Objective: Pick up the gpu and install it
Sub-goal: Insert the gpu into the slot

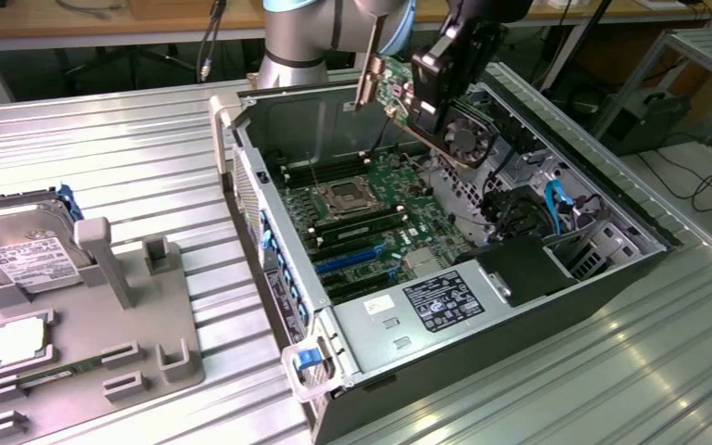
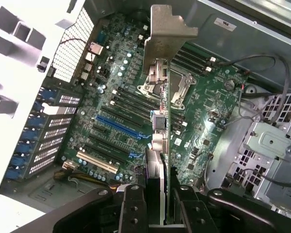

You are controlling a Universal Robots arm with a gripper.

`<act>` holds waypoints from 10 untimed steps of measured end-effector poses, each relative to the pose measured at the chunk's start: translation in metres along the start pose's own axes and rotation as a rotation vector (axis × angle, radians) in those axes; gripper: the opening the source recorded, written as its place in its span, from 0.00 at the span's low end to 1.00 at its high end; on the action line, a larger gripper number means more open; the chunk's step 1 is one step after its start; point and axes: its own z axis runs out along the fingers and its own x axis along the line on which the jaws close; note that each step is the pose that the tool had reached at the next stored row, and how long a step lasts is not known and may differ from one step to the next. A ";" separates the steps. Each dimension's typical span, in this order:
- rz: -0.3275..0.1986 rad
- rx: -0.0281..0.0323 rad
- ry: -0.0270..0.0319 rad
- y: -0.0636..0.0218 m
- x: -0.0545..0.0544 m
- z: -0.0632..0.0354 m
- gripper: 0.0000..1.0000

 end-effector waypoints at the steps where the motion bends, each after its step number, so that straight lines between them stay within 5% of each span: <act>1: -0.008 0.0000 0.0003 0.0000 0.000 0.0000 0.27; 10: -0.091 -0.0005 0.0032 0.0000 0.000 0.0000 0.27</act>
